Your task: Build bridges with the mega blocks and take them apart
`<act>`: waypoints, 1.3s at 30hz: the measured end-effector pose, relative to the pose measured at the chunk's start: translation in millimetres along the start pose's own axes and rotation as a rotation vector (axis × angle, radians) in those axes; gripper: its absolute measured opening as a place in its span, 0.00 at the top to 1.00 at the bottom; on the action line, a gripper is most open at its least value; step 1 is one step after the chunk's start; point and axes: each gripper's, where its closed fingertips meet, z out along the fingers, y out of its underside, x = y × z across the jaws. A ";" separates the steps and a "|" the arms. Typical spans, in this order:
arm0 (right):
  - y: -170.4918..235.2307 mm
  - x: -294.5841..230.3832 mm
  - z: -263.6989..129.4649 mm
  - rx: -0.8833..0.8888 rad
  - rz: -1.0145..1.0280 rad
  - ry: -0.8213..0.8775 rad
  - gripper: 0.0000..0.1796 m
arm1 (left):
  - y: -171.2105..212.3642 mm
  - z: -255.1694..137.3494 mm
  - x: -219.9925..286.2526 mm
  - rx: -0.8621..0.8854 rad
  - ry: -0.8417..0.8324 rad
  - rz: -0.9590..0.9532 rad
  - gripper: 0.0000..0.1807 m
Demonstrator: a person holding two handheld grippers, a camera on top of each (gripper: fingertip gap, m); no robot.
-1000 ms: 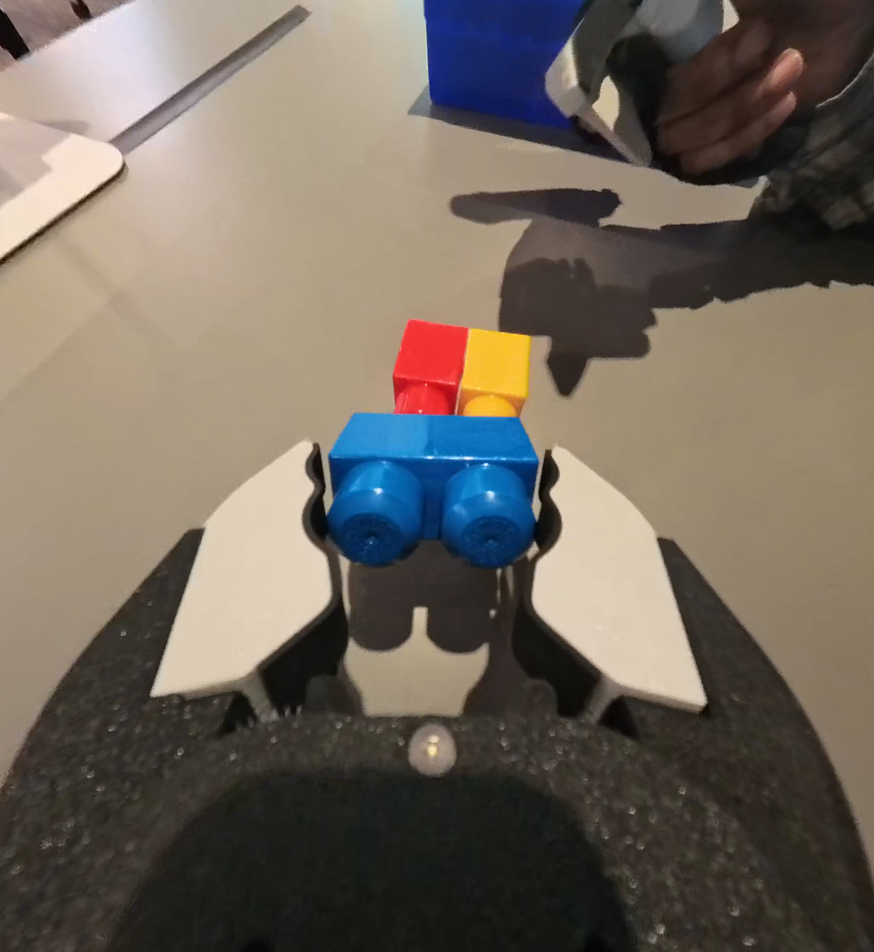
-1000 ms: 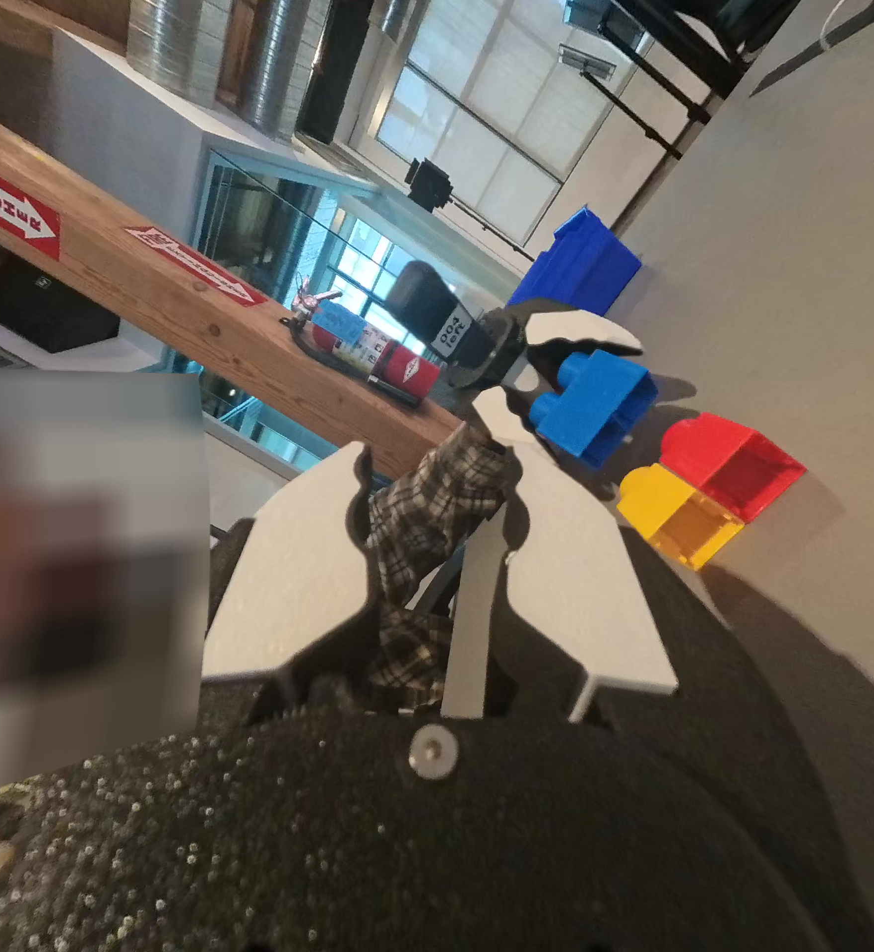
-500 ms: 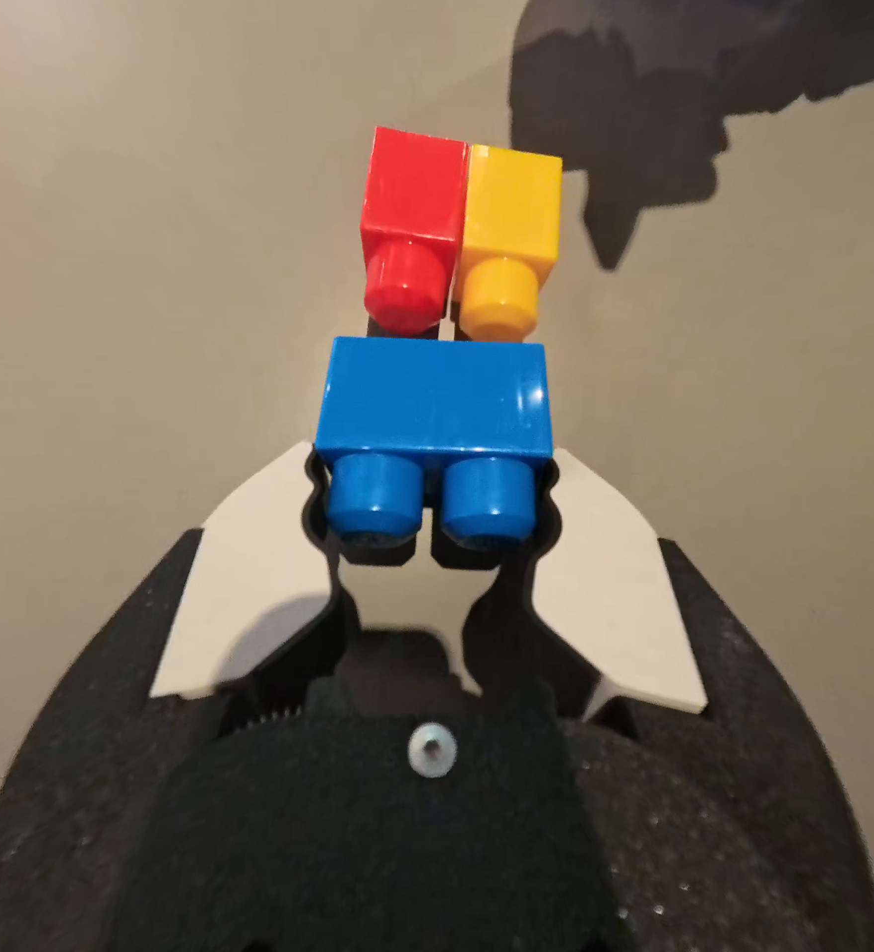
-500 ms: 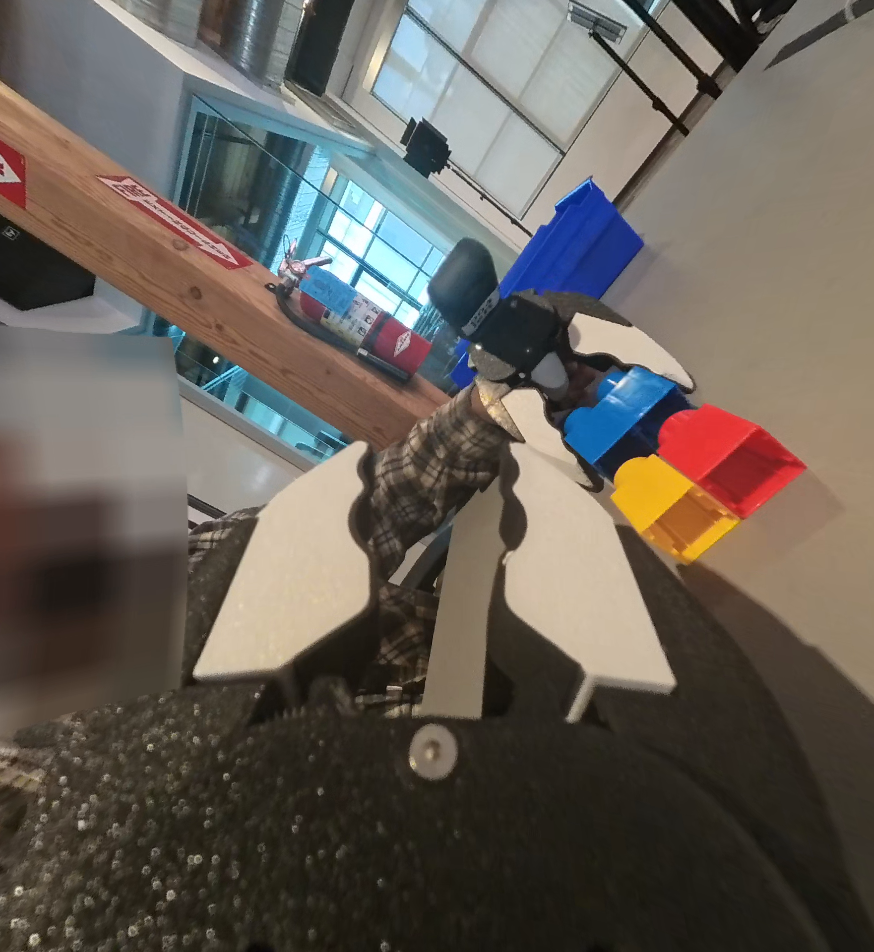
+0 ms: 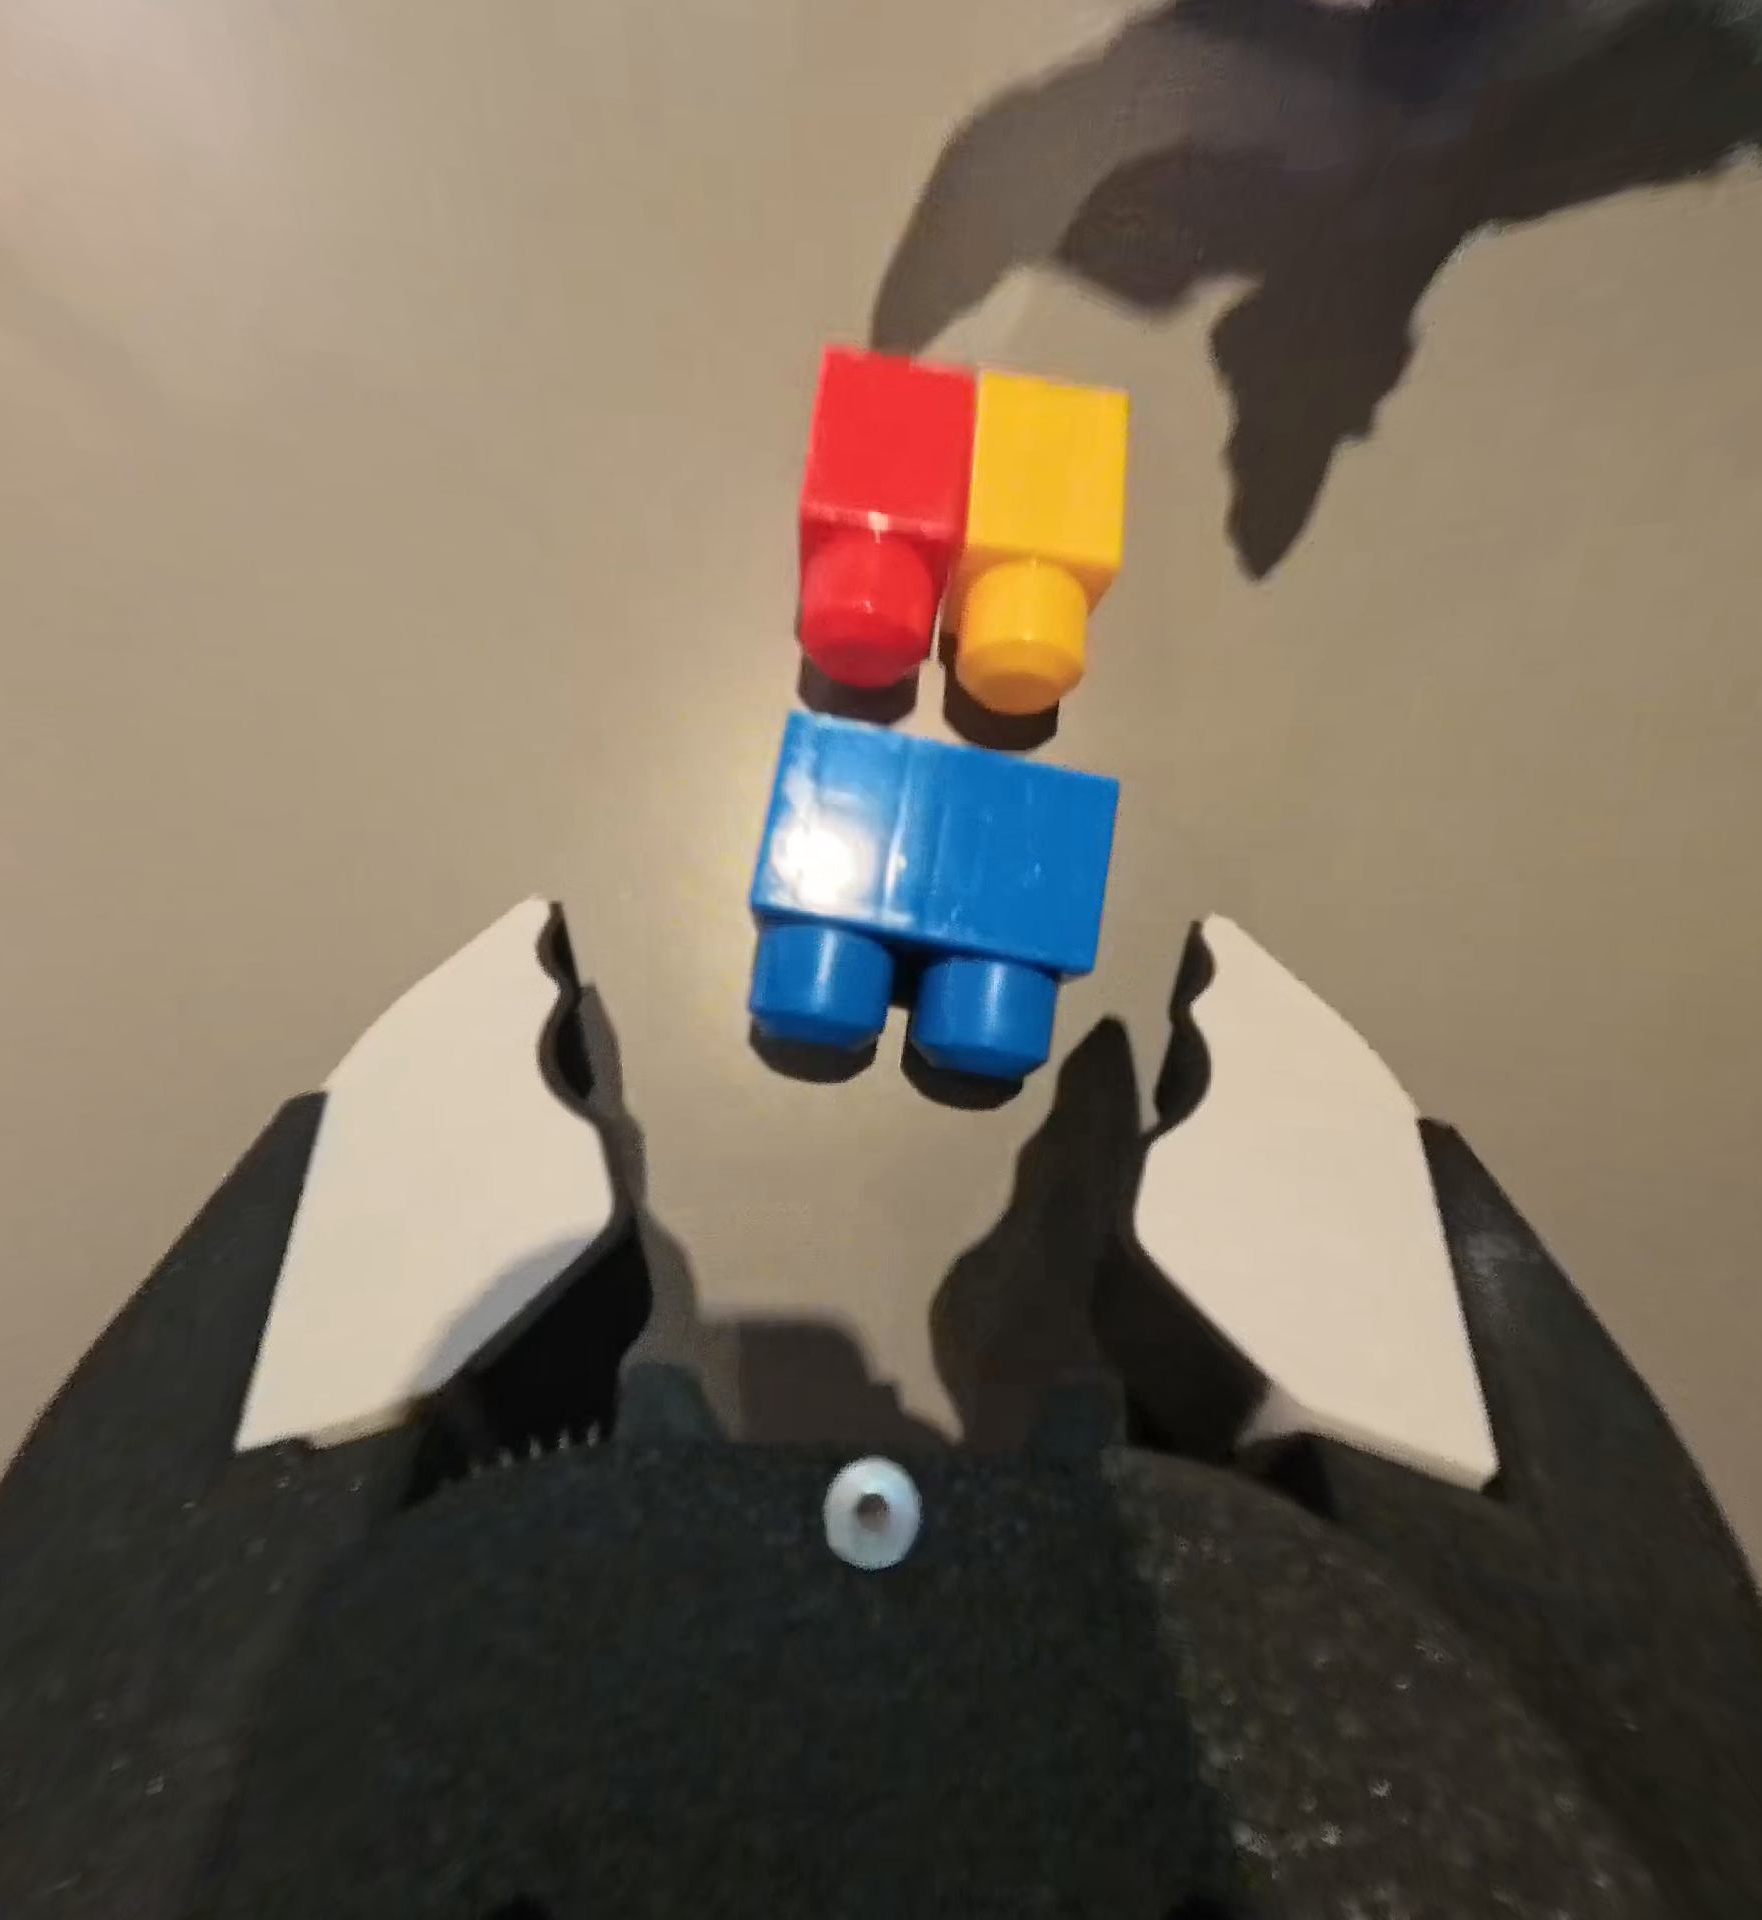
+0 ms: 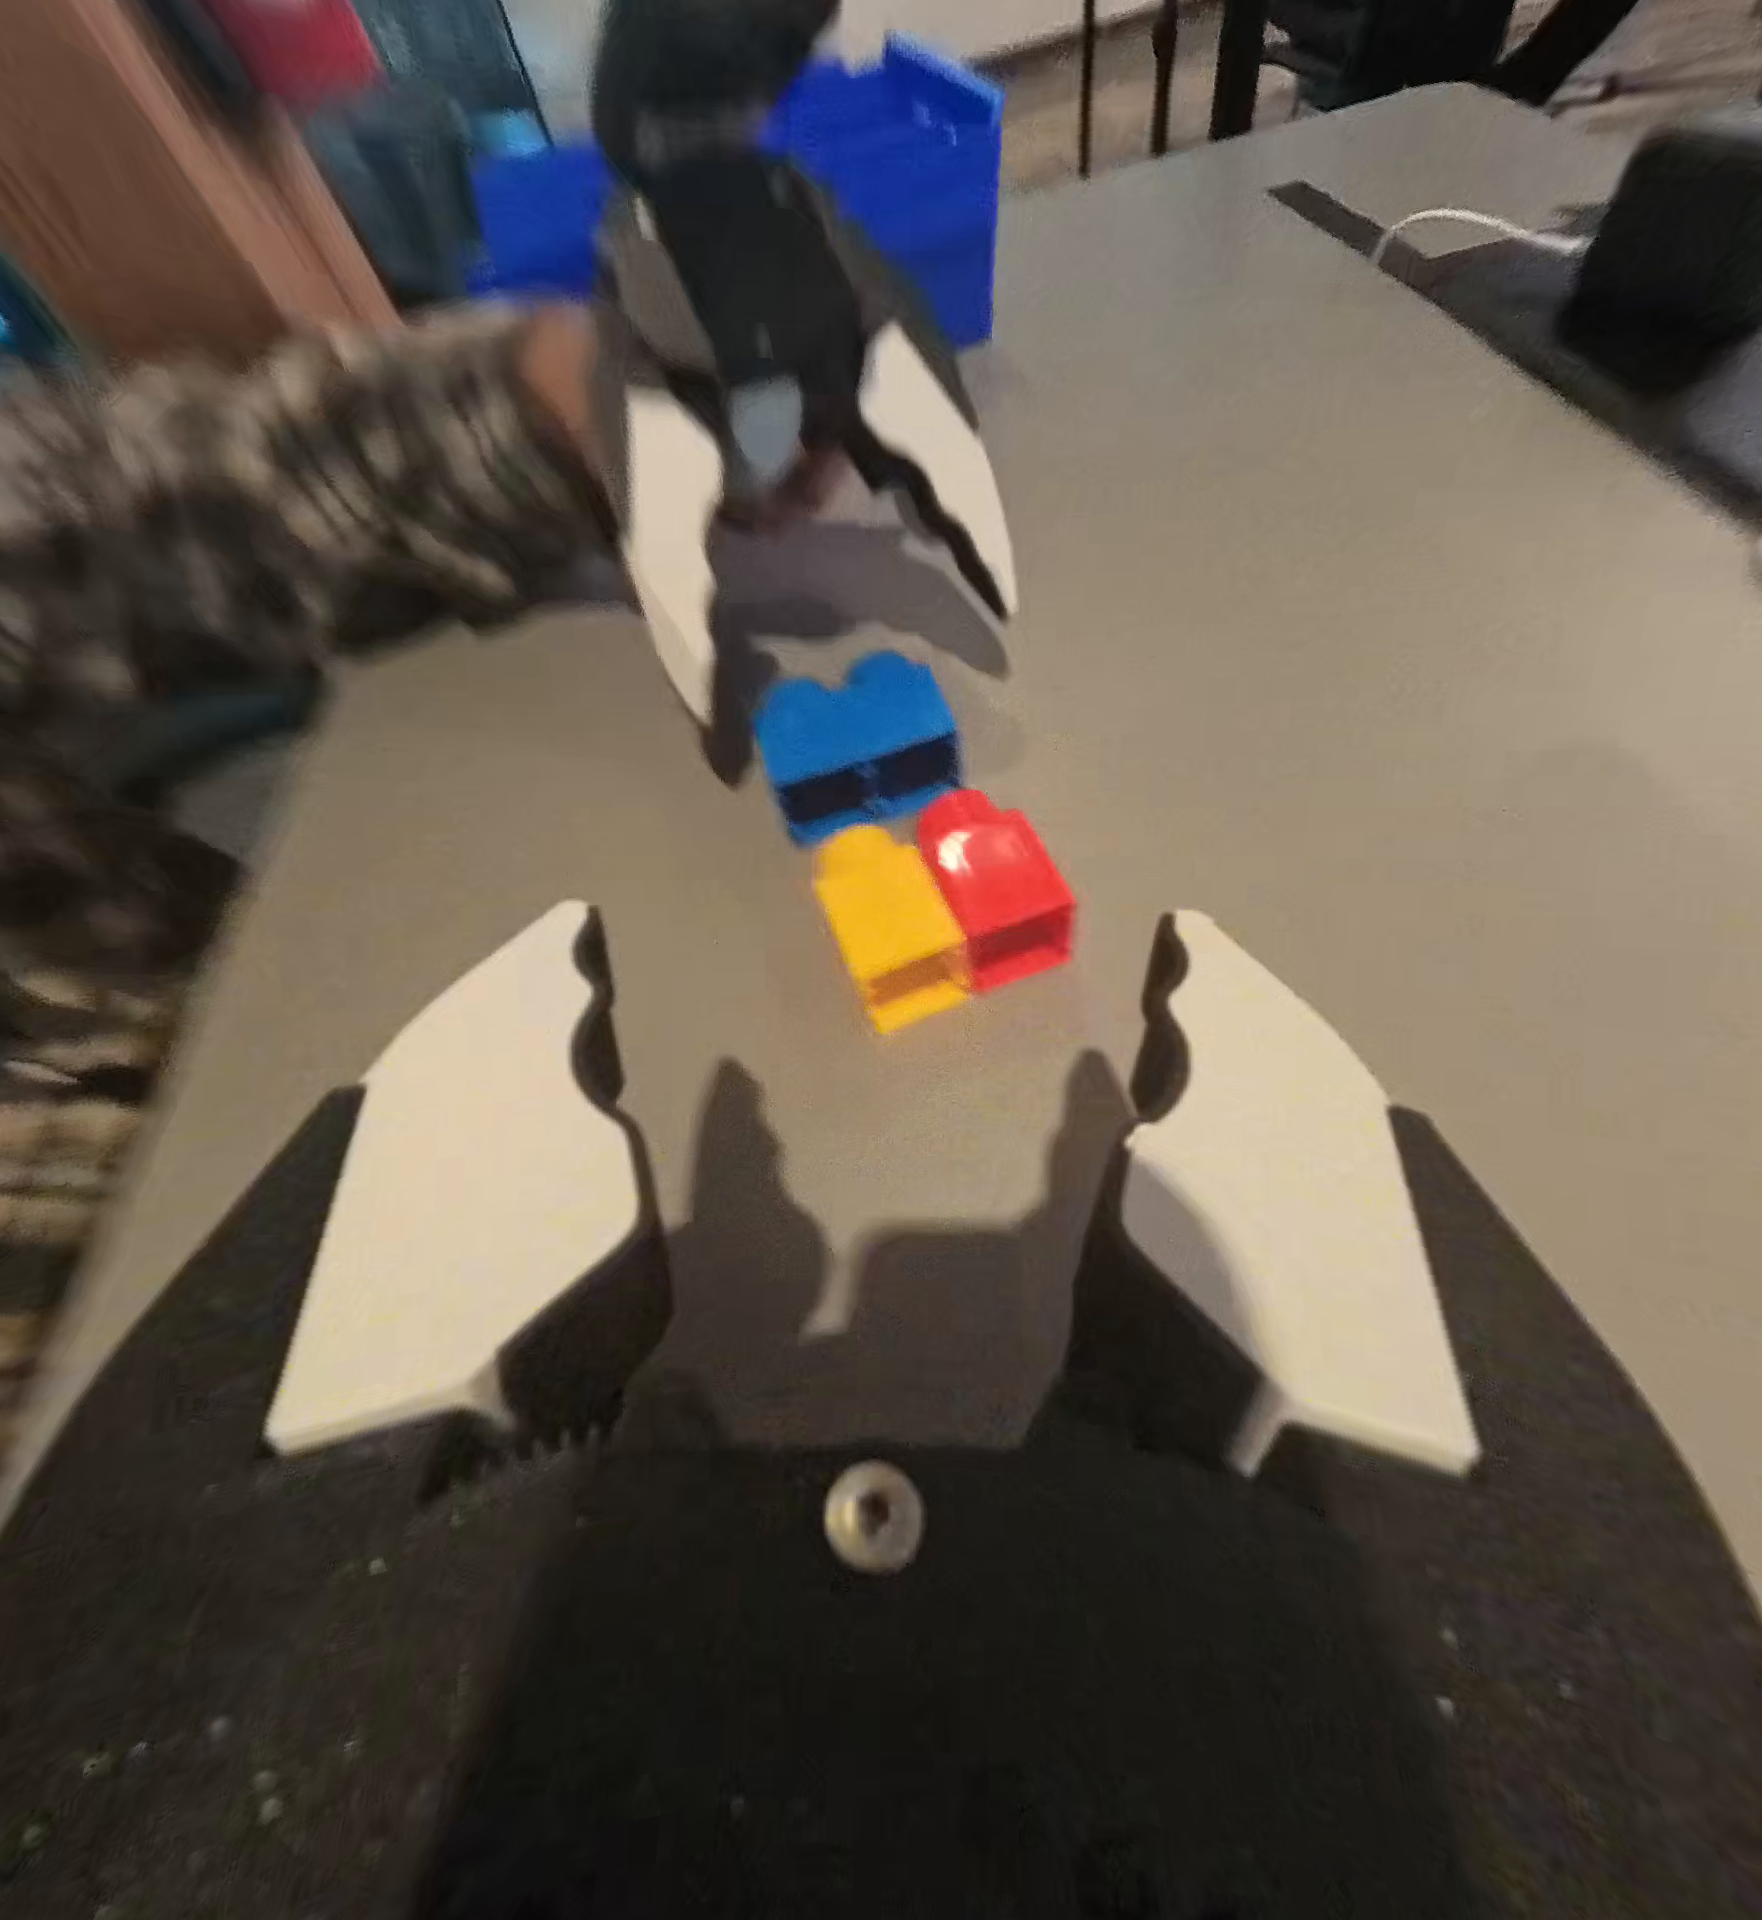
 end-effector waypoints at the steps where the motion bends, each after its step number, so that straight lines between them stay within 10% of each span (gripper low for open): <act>1: 3.9 4.6 4.3 -0.046 -0.096 0.026 0.44 | -9.3 -7.4 -2.4 0.063 0.008 -0.015 0.39; 12: 38.8 16.6 68.8 -0.404 -0.360 -0.074 0.35 | -39.8 -72.5 -36.4 0.629 -0.017 -0.142 0.49; 39: 51.1 21.8 91.9 -0.348 -0.284 -0.031 0.56 | -26.8 -42.7 -25.8 0.489 0.011 -0.090 0.51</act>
